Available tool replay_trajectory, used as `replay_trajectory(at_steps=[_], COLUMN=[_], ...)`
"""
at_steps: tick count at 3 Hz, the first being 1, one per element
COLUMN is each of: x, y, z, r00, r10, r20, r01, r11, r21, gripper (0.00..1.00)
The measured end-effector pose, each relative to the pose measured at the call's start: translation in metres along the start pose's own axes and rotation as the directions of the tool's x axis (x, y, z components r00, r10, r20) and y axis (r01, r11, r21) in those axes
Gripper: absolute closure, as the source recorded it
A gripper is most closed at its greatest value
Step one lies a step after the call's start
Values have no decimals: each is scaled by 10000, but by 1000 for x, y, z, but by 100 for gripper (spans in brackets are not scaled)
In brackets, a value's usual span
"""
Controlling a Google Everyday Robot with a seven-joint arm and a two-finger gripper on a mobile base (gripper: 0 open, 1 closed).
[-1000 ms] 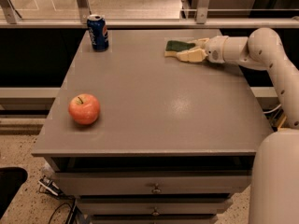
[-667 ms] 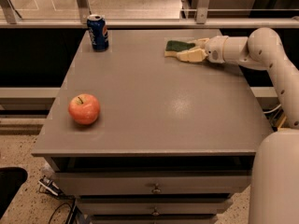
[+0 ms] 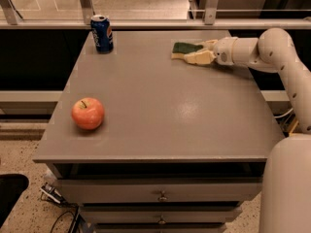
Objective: Move sponge near apple
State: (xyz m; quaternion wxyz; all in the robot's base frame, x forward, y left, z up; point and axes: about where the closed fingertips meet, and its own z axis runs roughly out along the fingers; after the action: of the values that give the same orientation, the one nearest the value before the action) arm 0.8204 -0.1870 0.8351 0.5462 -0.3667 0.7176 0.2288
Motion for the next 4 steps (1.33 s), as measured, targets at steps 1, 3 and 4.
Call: replay_trajectory(at_steps=[1,3,4], x=[-18,-93,-81], y=[20,110,158], z=[-23,-117,-141], r00=[9997,9971,9988], r10=[-179,-740,-484], r20=[-145,193,102], r01=[179,730,480], r11=[9998,9960,9979], r21=[-1,518,425], gripper=[100,100,100])
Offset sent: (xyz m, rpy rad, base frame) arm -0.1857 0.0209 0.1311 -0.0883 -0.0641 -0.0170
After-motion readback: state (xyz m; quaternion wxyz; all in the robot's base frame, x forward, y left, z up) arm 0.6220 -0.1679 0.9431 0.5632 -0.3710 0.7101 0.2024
